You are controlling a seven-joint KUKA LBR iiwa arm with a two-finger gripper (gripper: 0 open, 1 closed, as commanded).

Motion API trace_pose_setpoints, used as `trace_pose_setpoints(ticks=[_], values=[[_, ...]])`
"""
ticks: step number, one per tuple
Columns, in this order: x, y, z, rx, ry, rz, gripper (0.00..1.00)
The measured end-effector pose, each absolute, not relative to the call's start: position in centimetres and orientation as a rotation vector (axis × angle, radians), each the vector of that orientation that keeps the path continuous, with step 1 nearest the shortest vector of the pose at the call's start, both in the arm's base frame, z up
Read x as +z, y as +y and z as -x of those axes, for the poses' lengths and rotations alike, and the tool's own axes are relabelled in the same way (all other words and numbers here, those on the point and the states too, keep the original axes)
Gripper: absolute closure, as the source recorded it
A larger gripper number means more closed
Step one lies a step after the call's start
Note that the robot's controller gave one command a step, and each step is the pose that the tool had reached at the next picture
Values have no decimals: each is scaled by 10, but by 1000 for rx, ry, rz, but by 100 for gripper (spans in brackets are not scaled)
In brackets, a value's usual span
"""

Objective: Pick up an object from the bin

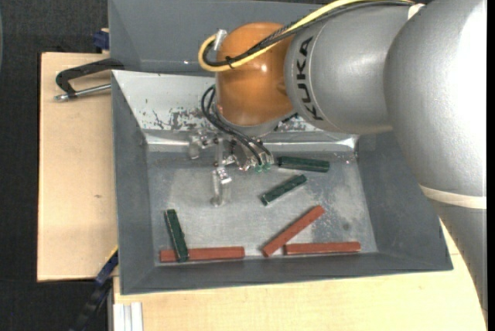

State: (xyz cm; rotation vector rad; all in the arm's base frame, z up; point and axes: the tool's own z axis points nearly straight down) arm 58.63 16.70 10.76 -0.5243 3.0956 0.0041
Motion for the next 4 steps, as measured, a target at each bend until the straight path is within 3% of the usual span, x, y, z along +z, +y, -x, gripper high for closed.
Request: trace_pose_setpoints(ticks=[1,2,3,4], values=[[134,153,-590,-6,3085,577,0],[124,139,-587,4,3007,891,0],[131,85,-586,2,2977,1004,0],[141,61,-585,-2,2969,1013,0]])
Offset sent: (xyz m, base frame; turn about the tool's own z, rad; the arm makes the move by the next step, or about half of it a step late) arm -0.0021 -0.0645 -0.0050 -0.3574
